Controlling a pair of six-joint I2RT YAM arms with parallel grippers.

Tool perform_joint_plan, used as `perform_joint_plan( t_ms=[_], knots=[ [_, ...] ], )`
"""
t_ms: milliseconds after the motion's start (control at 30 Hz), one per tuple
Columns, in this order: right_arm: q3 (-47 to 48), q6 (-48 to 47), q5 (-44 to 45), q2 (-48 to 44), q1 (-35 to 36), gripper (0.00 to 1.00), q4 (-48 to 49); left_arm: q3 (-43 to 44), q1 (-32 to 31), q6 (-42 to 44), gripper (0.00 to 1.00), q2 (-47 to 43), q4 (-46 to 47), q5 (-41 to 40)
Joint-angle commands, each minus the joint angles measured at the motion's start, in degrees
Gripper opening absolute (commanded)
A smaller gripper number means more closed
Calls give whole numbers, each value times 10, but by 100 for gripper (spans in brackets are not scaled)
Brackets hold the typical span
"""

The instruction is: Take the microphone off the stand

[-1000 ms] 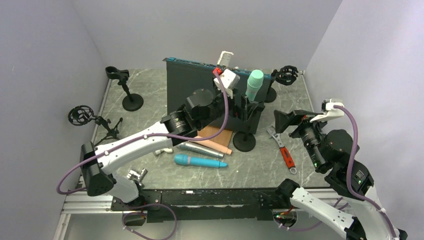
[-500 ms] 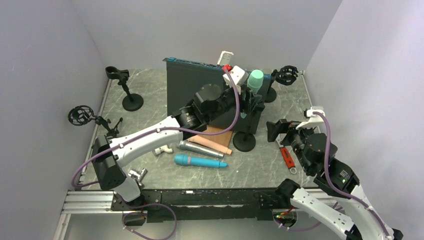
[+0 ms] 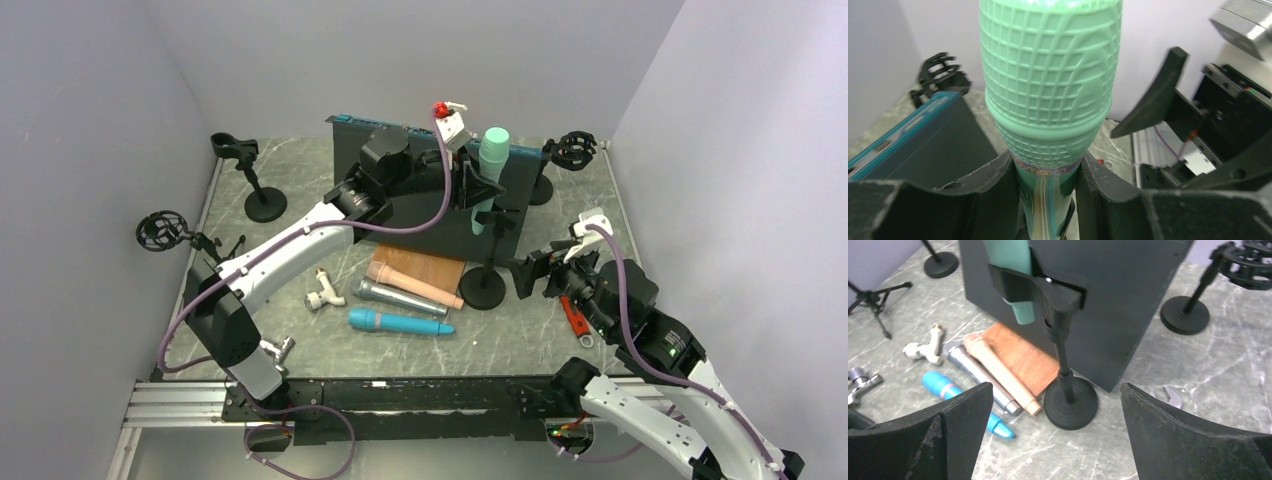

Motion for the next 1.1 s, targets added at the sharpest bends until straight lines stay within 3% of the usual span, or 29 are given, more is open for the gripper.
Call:
perform_joint_plan(
  t_ms=[0, 100, 433, 533, 900, 1067],
  knots=[
    [-13, -57, -103, -15, 2, 100, 45, 41, 6, 26, 1, 8, 11, 213],
    [-23, -79, -138, -22, 1, 100, 50, 45, 14, 35, 0, 17, 12, 269],
    [-20, -140, -145, 9, 2, 99, 76, 32, 43, -74, 0, 61, 175, 404],
    [-21, -147, -152, 33, 1, 97, 90, 38, 46, -106, 0, 76, 208, 407],
    [-54, -146, -120, 33, 2, 71, 162, 47, 45, -78, 0, 81, 165, 387],
    [-53, -160, -105, 54, 2, 71, 168, 51, 45, -80, 0, 87, 161, 389]
  ],
)
